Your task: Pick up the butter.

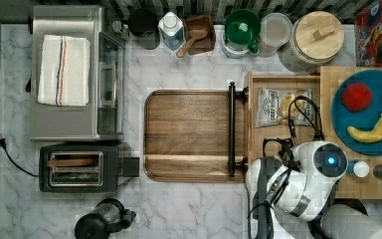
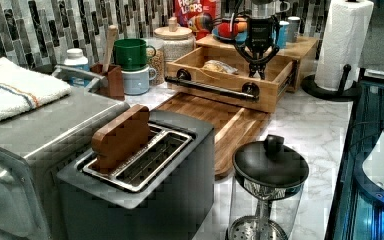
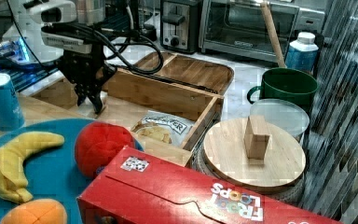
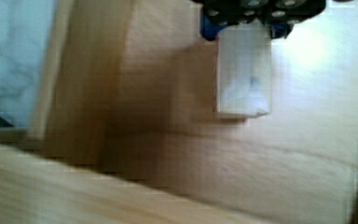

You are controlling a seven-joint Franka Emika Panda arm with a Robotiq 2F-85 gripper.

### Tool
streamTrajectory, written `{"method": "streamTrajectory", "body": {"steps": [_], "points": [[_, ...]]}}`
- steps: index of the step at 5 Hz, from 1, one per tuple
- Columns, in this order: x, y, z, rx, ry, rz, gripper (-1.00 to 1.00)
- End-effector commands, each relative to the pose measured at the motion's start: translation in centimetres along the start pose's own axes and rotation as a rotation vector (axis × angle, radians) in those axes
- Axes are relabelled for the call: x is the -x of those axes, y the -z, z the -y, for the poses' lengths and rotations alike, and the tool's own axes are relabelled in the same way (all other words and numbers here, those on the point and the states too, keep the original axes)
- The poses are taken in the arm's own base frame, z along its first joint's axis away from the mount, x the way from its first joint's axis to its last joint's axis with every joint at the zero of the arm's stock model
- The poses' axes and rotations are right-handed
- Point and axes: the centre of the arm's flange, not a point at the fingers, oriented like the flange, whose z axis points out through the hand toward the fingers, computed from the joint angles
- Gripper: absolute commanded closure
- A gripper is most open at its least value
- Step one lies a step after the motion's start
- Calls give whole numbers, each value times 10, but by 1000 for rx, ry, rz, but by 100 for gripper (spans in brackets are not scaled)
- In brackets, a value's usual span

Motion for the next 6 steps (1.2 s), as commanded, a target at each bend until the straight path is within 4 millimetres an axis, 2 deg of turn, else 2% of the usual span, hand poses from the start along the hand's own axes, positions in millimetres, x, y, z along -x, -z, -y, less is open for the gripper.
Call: {"method": "streamTrajectory", "body": {"steps": [1, 3, 4, 5, 6], "points": [[-35, 194, 77, -154, 69, -128, 100], [24, 228, 104, -125, -32, -140, 100], [70, 247, 124, -120, -128, -137, 100], [101, 272, 136, -143, -168, -105, 100], [126, 295, 137, -181, -188, -78, 100]]}}
